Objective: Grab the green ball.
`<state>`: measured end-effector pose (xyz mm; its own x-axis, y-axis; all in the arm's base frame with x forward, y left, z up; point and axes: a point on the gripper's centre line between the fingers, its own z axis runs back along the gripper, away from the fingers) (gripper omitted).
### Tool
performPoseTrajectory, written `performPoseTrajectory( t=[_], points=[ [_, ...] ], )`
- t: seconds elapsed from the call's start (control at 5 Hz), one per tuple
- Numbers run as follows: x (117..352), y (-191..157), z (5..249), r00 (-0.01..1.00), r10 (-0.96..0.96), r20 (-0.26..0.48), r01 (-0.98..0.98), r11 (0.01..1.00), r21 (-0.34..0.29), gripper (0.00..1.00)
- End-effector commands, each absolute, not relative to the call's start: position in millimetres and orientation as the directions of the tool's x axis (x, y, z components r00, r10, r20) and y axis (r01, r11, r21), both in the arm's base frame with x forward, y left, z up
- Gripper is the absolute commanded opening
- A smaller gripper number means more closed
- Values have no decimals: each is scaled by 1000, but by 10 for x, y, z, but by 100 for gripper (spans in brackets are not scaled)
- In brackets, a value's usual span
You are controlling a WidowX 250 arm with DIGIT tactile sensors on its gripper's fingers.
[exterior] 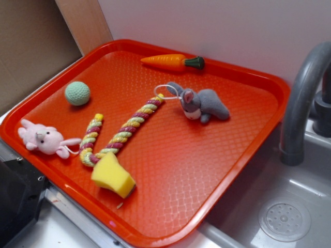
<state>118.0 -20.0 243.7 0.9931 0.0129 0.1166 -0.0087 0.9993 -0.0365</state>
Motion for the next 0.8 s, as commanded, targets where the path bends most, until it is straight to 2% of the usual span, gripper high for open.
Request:
performPoseTrajectory(
  t=[0.0,0.2,0.4,0.6],
  points=[
    [1180,-200,2437,993,13,117,-9,999,-37,100],
    [1421,34,2315,994,-95,60,93,995,44,100],
    [1609,177,2152,979,-191,66,174,964,203,100],
    [1804,363,1928,956,-293,7,279,915,292,100]
  ],
)
